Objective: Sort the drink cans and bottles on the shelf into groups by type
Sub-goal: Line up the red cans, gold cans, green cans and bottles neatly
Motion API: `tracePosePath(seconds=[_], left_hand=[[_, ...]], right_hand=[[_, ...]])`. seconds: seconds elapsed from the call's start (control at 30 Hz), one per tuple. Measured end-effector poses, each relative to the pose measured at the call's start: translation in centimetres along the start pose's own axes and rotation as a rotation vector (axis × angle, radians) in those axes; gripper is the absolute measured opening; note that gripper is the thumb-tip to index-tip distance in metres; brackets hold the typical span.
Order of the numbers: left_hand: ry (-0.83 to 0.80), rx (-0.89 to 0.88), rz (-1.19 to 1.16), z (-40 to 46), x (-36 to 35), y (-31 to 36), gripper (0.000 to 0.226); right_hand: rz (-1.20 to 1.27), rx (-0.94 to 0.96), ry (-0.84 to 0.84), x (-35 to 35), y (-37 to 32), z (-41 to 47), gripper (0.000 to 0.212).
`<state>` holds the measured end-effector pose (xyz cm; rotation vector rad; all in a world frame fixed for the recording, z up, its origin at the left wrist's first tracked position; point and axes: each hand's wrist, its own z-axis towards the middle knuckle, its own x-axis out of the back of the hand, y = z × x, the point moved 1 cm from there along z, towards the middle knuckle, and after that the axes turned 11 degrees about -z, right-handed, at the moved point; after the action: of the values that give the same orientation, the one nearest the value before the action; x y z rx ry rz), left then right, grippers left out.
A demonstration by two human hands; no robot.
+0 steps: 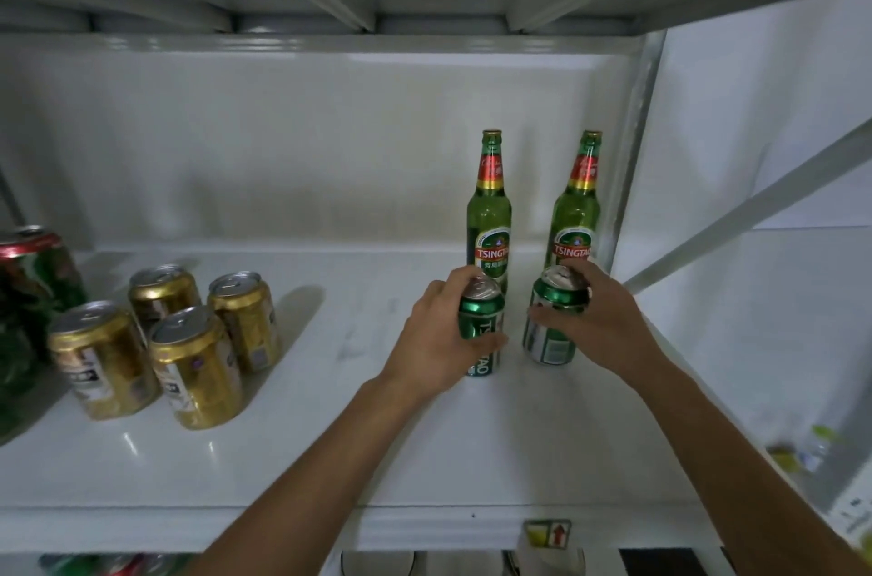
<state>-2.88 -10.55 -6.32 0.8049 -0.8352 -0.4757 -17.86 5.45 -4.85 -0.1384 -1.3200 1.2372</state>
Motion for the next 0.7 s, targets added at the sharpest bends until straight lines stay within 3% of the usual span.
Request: tracePosePath(seconds=[0.27, 0.5, 0.7], left_hand=[[0.126, -0.016, 0.005, -0.6, 3.6, 0.3, 0.072], [0.227, 0.104, 0.19, -3.0, 10.3, -0.8, 0.073], [0.218, 0.181, 0.13, -4.6, 13.1, -2.7, 0.075]], right_hand=[[0.0, 0.098, 0.063, 0.0, -2.9, -0.7, 0.044], [0.094, 0.235, -0.16, -3.3, -7.8, -1.7, 0.05], [0.091, 0.252, -0.226, -7.7, -10.3, -2.9, 0.056]])
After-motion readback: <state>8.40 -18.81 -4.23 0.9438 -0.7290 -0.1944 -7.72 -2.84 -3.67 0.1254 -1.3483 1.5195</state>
